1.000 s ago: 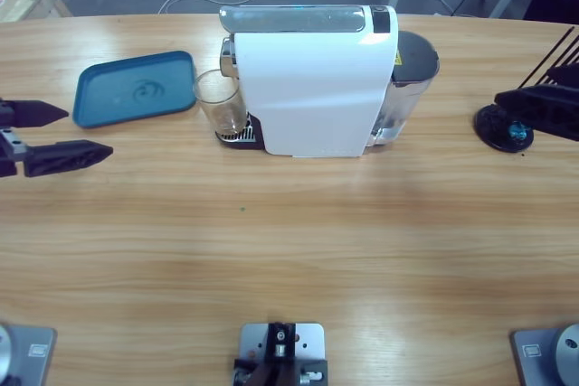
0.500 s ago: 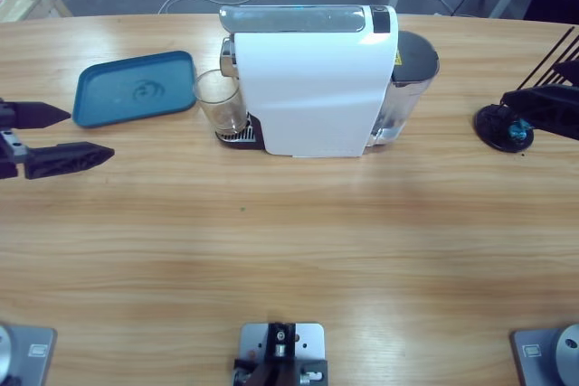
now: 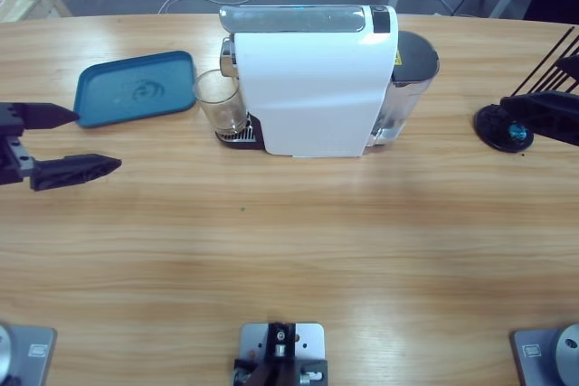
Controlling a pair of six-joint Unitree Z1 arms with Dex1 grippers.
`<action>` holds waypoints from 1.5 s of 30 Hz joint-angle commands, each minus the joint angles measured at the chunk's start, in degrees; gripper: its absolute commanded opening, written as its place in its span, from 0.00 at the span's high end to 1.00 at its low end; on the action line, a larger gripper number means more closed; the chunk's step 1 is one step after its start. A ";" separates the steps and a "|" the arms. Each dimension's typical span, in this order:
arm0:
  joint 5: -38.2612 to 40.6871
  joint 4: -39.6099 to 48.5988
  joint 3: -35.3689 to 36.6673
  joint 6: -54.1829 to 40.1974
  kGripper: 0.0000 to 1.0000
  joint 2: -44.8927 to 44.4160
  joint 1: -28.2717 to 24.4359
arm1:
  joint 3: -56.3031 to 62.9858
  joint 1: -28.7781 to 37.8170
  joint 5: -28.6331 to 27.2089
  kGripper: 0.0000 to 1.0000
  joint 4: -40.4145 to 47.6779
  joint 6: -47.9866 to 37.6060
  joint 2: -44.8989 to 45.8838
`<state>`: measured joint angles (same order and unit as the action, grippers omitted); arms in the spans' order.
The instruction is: Pour coffee
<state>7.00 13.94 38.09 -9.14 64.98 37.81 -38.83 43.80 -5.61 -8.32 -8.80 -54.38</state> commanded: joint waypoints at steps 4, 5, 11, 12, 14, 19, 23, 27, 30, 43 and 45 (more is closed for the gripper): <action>1.59 -7.31 -4.37 -4.78 0.01 -0.47 0.48 | 0.93 0.50 0.49 0.02 -2.58 -1.21 1.89; 1.82 -8.03 -4.71 -5.76 0.01 0.24 0.50 | -0.39 0.50 0.42 0.02 -4.61 -1.21 2.15; 10.82 -10.78 -6.25 -13.39 0.01 3.52 -2.26 | -3.64 0.50 1.53 0.02 -9.68 -1.13 1.29; 12.67 -12.66 -6.36 -14.01 0.01 4.77 -3.70 | -3.62 0.50 1.62 0.02 -10.15 -1.16 1.36; 14.14 -16.19 -6.34 -15.01 0.01 6.93 -5.90 | -3.73 0.50 1.53 0.02 -11.24 -1.30 2.07; 17.64 -23.52 -6.27 -22.90 0.01 13.60 -10.28 | -3.78 0.50 1.16 0.00 -15.07 -2.18 5.51; 25.55 -31.52 -6.18 -25.05 0.01 21.03 -11.26 | -4.22 0.50 0.51 0.01 -18.64 -2.18 7.90; 29.03 -37.67 -5.30 -25.05 0.01 27.18 -11.26 | -3.71 0.50 0.24 0.00 -18.89 -2.18 6.93; 29.12 -40.20 -5.30 -25.13 0.01 28.96 -11.79 | -3.81 0.50 0.24 0.00 -18.01 -2.18 5.70; 29.23 -51.59 -3.95 -24.75 0.01 39.87 -12.67 | -1.23 0.50 0.84 0.00 -14.51 -3.15 2.96; 29.14 -52.54 -3.76 -24.61 0.01 40.61 -12.67 | -0.77 0.50 0.95 0.00 -13.68 -3.39 2.50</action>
<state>34.99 -34.81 33.46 -33.95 99.45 25.60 -42.82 43.81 -5.12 -24.21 -11.30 -49.36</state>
